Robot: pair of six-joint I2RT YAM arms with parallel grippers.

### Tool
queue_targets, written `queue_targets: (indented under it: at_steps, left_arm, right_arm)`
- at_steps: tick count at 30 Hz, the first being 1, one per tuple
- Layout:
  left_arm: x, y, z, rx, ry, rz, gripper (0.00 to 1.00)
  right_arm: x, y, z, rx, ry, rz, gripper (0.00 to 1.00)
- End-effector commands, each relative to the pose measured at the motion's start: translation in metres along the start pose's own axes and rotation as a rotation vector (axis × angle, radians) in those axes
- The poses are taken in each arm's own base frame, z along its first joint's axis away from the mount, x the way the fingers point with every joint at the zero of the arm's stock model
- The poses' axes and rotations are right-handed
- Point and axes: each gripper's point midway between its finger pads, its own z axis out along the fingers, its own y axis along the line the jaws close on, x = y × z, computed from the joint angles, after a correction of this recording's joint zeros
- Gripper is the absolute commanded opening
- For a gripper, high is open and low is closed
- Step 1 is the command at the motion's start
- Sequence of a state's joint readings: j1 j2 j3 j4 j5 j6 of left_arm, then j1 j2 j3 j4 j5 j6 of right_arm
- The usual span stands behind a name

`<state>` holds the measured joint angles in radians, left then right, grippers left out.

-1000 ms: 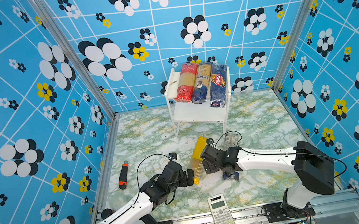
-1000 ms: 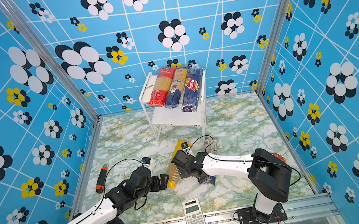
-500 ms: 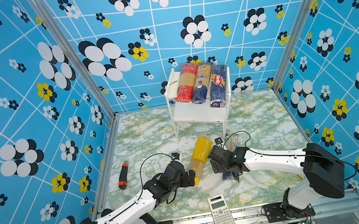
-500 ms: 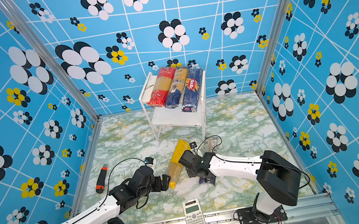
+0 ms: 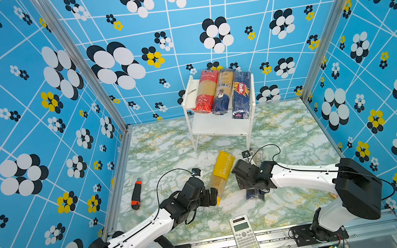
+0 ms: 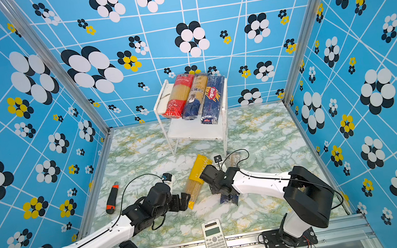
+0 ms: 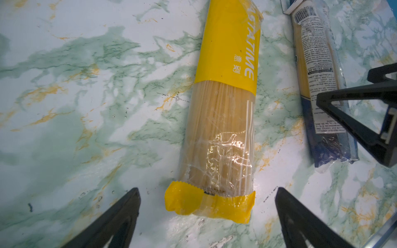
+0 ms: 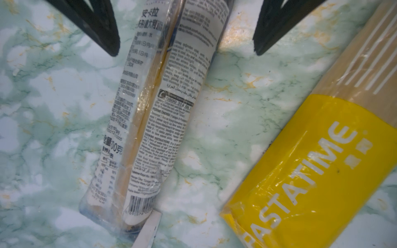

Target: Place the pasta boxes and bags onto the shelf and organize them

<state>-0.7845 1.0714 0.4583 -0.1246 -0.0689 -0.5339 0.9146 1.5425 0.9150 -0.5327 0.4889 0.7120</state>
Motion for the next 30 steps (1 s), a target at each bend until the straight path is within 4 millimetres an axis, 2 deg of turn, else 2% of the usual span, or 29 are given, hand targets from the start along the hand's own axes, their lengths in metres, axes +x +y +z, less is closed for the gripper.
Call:
queue_targets:
  at_steps: [1,9,17,30]
  left_arm:
    - [-0.009,-0.006,0.003,0.018,-0.011,0.056,0.99]
    - [-0.009,-0.019,0.014,0.064,0.011,0.123,0.99]
    - [-0.015,-0.028,0.019,0.112,-0.055,0.189,0.99]
    - [-0.017,-0.026,0.035,0.105,-0.119,0.203,0.99]
  right_arm:
    - [0.007,-0.020,-0.001,0.056,0.013,0.026,0.99]
    - [0.009,-0.037,-0.006,0.075,-0.007,0.064,0.99]
    - [0.015,-0.047,-0.006,0.085,-0.006,0.091,0.99]
    - [0.018,-0.052,-0.007,0.092,-0.006,0.100,0.99]
